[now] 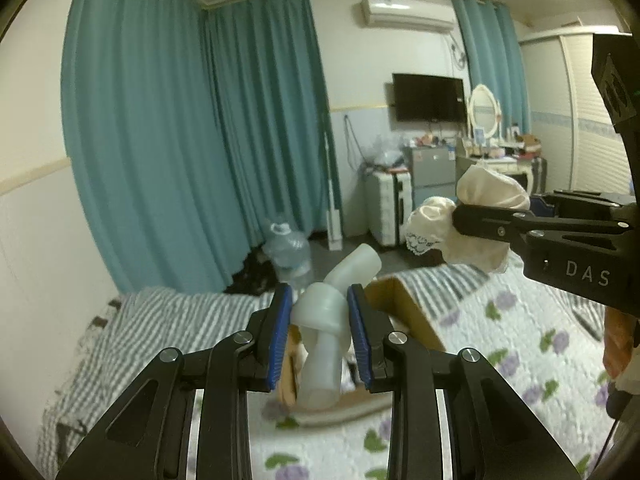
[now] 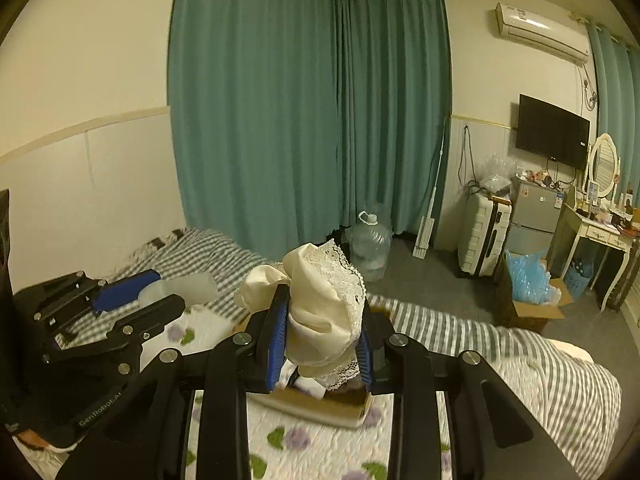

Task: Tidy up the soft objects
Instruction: 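Carry both items into the cardboard box and open both tools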

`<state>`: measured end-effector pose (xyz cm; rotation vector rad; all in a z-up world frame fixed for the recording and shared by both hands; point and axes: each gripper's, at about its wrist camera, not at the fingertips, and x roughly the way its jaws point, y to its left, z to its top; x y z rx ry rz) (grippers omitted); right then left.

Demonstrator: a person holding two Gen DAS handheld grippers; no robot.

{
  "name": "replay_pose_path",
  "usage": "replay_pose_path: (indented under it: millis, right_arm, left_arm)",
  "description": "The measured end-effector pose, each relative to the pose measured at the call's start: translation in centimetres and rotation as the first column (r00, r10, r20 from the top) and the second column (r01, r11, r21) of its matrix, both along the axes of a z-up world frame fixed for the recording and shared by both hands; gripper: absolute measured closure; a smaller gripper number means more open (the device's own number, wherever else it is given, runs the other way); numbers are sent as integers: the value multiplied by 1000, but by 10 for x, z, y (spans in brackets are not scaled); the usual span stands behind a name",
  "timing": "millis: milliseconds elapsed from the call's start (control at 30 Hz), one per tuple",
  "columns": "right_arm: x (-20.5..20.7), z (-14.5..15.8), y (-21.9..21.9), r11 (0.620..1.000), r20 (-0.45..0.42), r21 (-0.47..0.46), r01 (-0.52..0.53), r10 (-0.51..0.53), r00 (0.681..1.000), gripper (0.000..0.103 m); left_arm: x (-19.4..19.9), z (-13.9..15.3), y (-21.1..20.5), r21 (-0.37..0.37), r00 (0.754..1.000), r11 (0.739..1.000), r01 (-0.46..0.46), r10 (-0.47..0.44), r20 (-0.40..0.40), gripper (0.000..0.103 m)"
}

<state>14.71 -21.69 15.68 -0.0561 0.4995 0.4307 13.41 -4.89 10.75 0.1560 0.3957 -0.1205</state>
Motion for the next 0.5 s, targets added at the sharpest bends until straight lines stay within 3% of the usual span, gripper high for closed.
replay_pose_path:
  millis: [233,500]
  right_arm:
    - [78,-29,11,1000,-87,23,11,-9,996,74]
    - [152,-123,23,1000,-221,-16,26,-29,975,74]
  left_arm:
    - [68,-21,-5,11,1000,1000,2,-2,-22,75]
    - [135,-96,-9,28,987,1000,-11,16,-162,75]
